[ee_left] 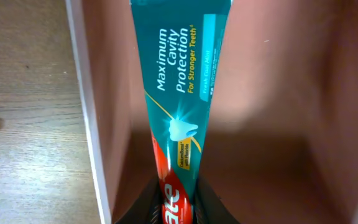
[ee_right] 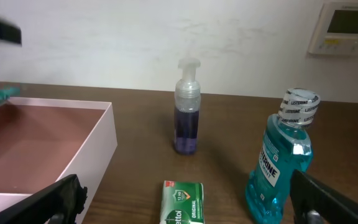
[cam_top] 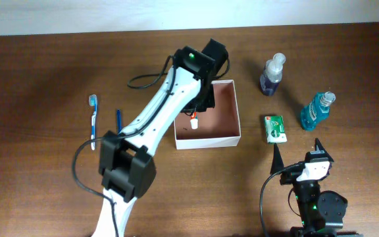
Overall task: Pack container
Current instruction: 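Lift the toothpaste tube and carry it over the white box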
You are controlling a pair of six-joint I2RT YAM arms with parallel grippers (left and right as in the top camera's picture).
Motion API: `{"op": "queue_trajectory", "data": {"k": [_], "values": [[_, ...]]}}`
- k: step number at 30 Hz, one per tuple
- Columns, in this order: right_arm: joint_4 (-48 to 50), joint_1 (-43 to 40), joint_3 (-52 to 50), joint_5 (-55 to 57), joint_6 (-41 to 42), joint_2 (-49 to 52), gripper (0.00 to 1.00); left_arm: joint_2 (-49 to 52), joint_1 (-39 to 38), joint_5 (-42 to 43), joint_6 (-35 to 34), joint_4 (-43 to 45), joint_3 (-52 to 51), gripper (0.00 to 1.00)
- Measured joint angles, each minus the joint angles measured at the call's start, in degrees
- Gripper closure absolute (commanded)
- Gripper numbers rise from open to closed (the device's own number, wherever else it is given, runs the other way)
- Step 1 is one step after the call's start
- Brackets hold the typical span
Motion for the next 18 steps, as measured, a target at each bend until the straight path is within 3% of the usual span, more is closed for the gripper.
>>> {"op": "queue_trajectory", "data": {"k": [18], "values": [[0.0,0.0,0.0,0.02,0.0,0.0,0.01,4.15,3.1,0.0,0.31,0.11,-0.04,0.84]]}}
